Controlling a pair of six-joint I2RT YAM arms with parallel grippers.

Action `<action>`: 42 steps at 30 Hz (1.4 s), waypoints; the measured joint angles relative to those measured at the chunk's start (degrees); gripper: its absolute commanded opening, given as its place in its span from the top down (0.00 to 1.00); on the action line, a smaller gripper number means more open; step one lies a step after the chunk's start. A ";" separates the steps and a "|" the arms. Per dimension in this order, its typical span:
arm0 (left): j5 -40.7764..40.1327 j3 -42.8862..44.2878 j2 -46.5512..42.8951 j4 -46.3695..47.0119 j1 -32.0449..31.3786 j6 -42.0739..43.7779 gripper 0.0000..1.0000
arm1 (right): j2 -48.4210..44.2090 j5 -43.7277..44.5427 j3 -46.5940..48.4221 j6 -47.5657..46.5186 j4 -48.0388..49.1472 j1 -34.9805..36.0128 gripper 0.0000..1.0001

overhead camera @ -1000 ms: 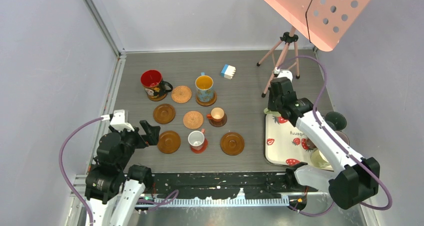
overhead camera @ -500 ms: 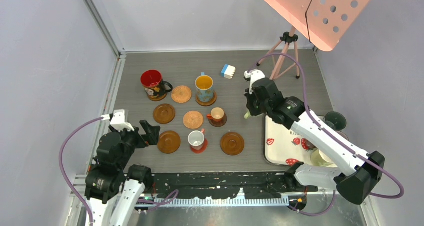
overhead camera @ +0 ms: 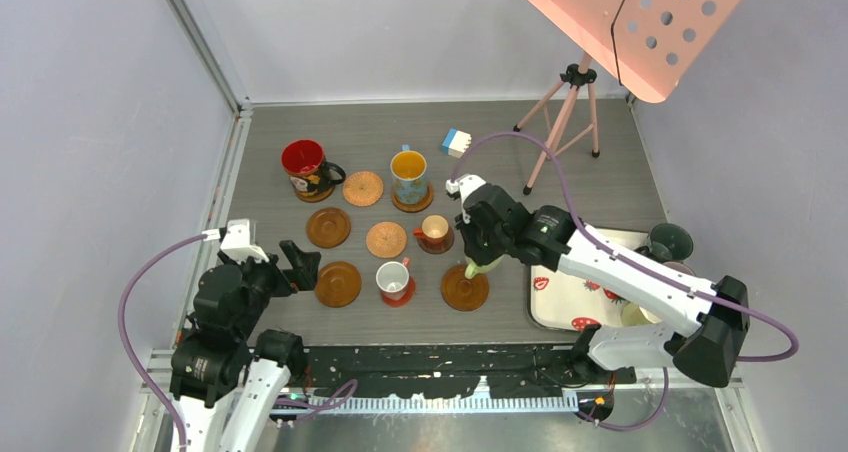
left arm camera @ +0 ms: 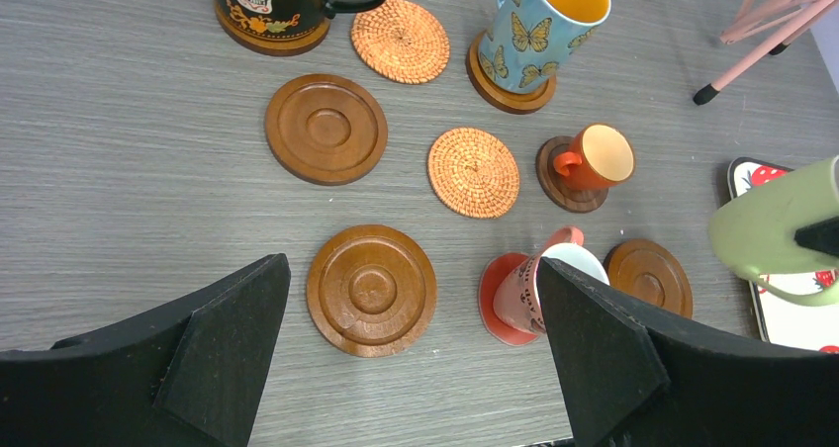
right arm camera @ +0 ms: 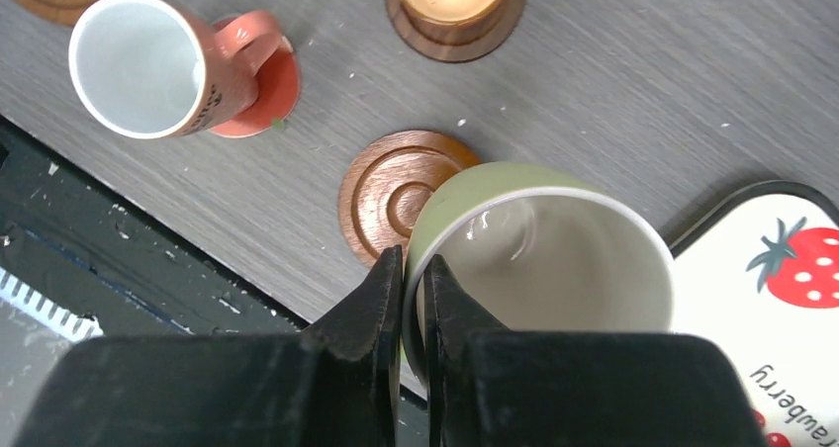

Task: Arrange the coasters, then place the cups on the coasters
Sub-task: Place the cup on the coaster.

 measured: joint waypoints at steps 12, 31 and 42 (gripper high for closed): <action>0.00 0.00 0.00 0.00 0.00 0.00 0.01 | 6.69 0.15 0.00 5.03 1.97 5.68 0.94; -0.44 0.00 -0.39 0.00 0.00 0.00 0.01 | 11.65 4.92 0.11 12.57 2.71 9.92 0.90; -0.59 0.00 -0.39 0.00 0.00 0.00 0.01 | 13.38 9.33 -0.13 15.43 3.82 10.91 0.87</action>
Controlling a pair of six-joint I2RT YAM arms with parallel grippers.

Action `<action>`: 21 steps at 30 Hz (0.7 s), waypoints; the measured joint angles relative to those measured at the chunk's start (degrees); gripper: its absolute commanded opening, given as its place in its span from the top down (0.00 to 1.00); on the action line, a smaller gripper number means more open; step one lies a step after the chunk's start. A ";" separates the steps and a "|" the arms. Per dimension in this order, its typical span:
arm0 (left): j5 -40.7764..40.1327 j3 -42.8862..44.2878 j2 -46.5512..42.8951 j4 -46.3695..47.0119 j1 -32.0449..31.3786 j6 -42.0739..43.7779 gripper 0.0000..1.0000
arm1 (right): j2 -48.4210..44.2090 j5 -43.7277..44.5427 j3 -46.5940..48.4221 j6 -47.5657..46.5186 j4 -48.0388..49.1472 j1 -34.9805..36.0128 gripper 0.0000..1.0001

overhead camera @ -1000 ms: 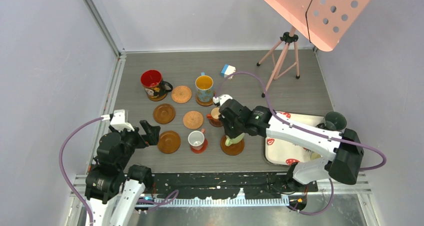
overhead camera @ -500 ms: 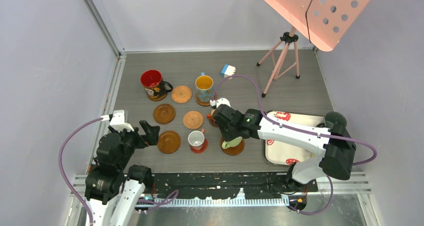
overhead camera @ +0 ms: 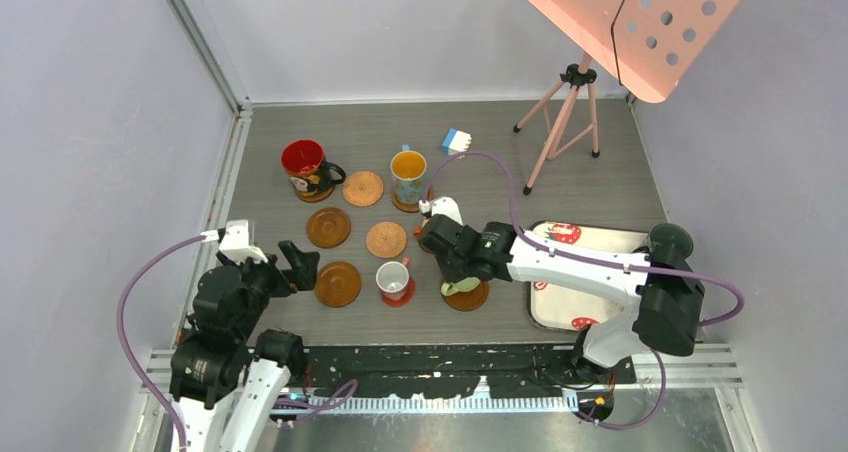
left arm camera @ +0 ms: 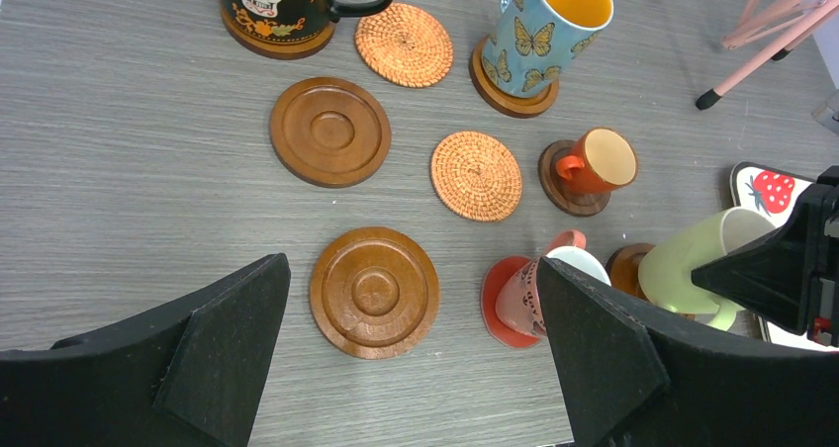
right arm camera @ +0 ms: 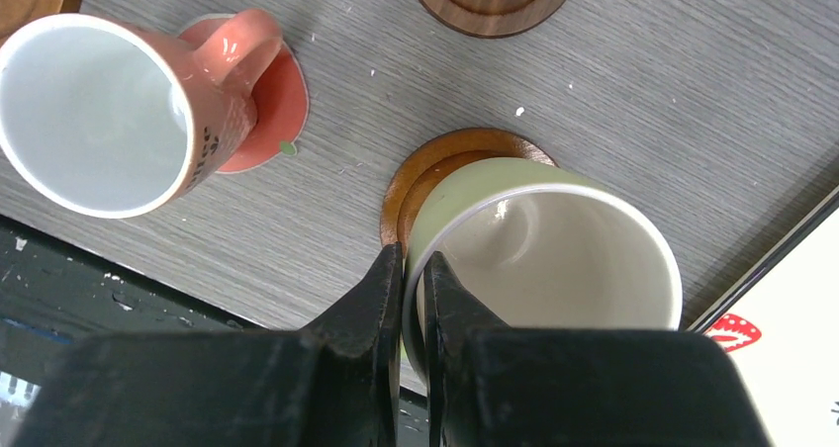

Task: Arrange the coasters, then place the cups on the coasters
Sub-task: Place the cup on the coaster.

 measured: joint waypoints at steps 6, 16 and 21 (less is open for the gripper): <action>0.13 0.00 0.00 0.00 0.00 0.00 0.01 | 0.37 1.11 -1.11 1.77 0.04 0.07 0.86; 0.15 0.00 0.00 0.00 0.00 0.00 0.01 | 0.44 0.61 -3.10 3.76 1.57 0.09 0.85; 0.15 0.00 0.00 0.00 0.00 0.00 0.01 | 0.44 0.50 -3.10 4.57 1.88 0.09 0.84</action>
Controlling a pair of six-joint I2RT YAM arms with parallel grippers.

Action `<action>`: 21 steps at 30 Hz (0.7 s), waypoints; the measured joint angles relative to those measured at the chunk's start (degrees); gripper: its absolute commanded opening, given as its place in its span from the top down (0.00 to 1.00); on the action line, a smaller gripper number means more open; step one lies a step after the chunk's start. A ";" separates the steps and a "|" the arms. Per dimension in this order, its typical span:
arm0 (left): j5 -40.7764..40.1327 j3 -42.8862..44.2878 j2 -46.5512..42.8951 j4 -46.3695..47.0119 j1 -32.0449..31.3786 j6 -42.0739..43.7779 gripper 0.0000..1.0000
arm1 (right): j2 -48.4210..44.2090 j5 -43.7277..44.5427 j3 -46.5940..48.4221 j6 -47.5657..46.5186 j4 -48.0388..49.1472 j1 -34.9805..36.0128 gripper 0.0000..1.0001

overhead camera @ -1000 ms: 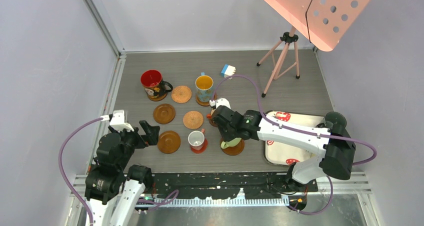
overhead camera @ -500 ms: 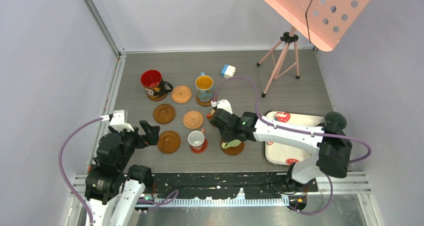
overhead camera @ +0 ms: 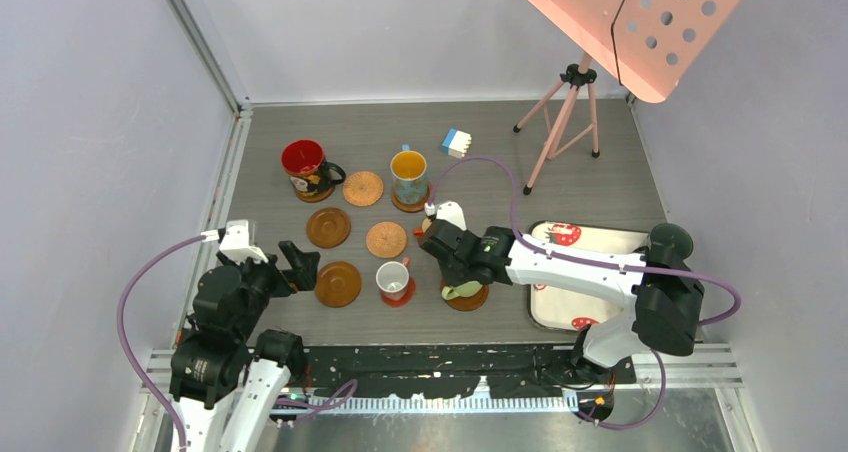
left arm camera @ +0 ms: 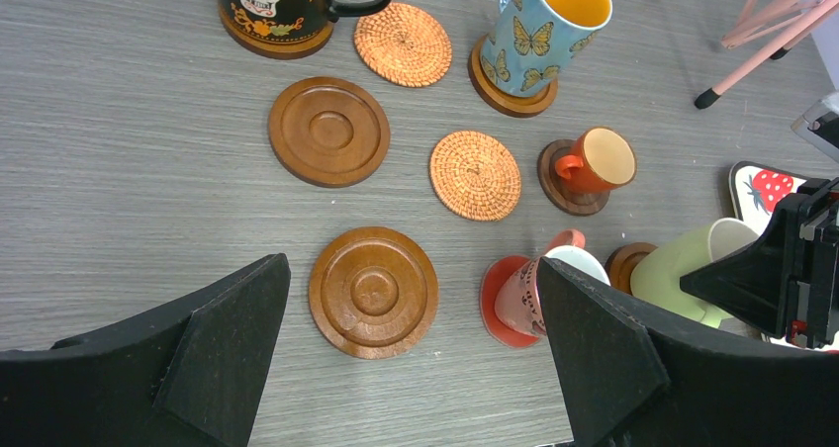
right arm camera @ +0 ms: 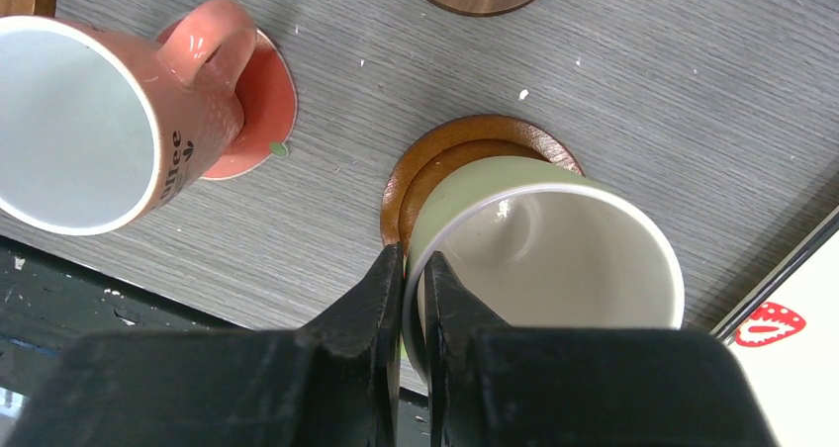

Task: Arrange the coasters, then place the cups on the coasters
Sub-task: Place the cup on the coaster.

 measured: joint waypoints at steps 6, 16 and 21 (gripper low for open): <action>0.00 0.00 0.00 0.00 0.00 0.00 0.01 | 0.00 -0.04 0.00 0.87 -0.13 0.00 0.80; 0.00 0.00 0.00 0.00 0.00 0.00 0.01 | -0.02 -0.20 0.02 2.49 -0.31 0.00 0.65; 0.00 0.00 0.00 0.00 0.00 0.00 0.01 | -0.02 -0.50 1.05 2.64 -0.90 0.00 0.63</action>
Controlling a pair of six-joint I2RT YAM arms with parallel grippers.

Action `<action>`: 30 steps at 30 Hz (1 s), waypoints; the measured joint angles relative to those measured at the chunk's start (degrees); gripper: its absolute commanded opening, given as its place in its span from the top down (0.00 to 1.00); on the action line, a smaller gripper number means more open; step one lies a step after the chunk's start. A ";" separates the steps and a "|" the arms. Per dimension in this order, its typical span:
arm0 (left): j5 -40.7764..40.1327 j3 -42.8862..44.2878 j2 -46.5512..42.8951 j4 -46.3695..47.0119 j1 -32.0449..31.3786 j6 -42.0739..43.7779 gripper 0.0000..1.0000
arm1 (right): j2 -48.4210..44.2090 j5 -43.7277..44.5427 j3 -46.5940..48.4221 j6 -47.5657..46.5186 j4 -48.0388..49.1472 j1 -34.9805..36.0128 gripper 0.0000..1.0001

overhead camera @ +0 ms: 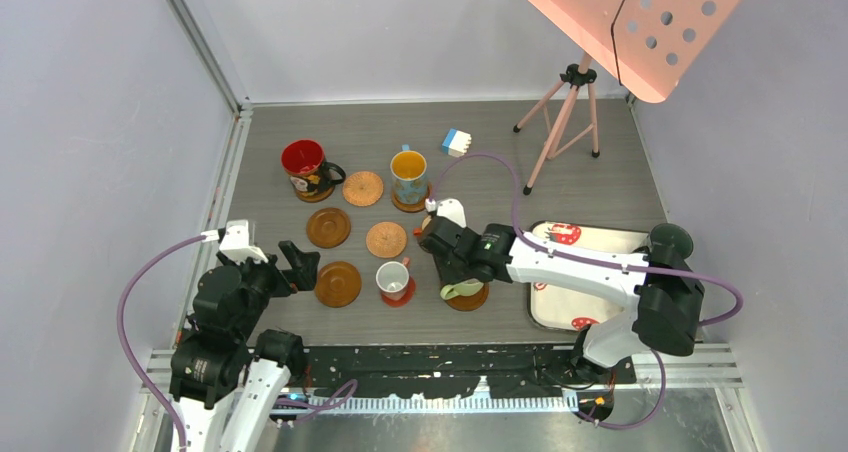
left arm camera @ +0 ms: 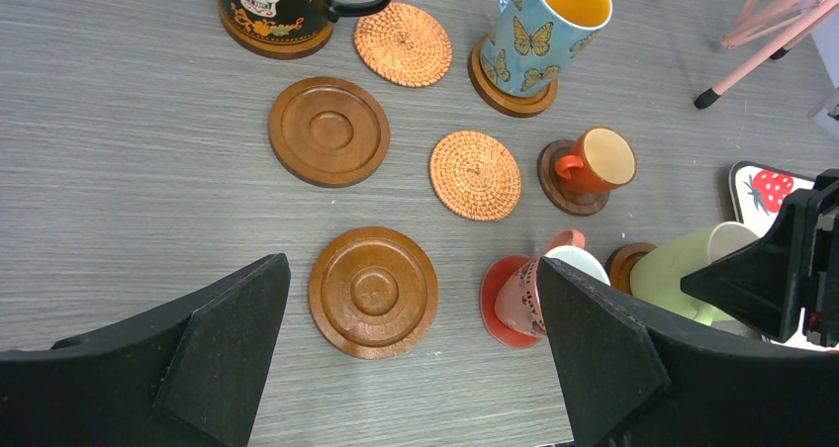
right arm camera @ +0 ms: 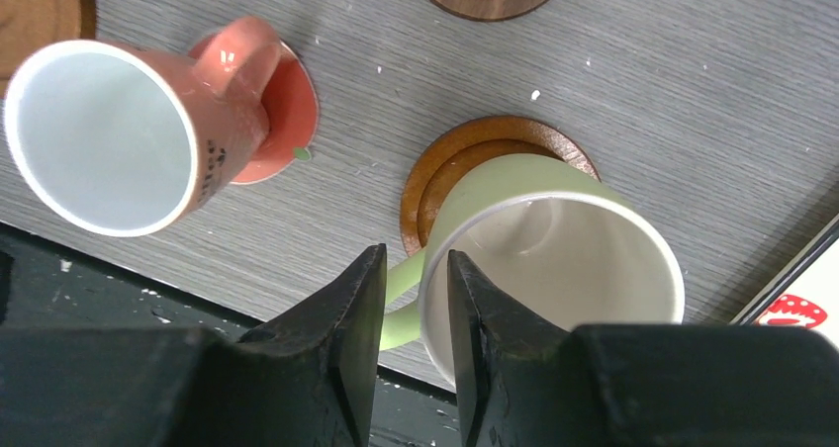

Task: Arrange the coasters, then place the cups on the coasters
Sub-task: Place the cup on the coaster, then pick up the cup from the tray.

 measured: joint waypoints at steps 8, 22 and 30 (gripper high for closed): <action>0.00 0.00 0.00 0.00 0.00 0.00 0.01 | -1.66 -0.02 4.52 0.07 -2.32 0.00 0.56; 0.00 0.00 0.00 0.00 0.00 0.00 0.01 | -15.23 16.22 5.57 5.40 -9.27 -9.11 0.53; 0.02 -0.02 0.00 0.04 0.00 0.00 0.01 | -26.77 26.93 -2.56 14.34 -18.36 -22.95 0.44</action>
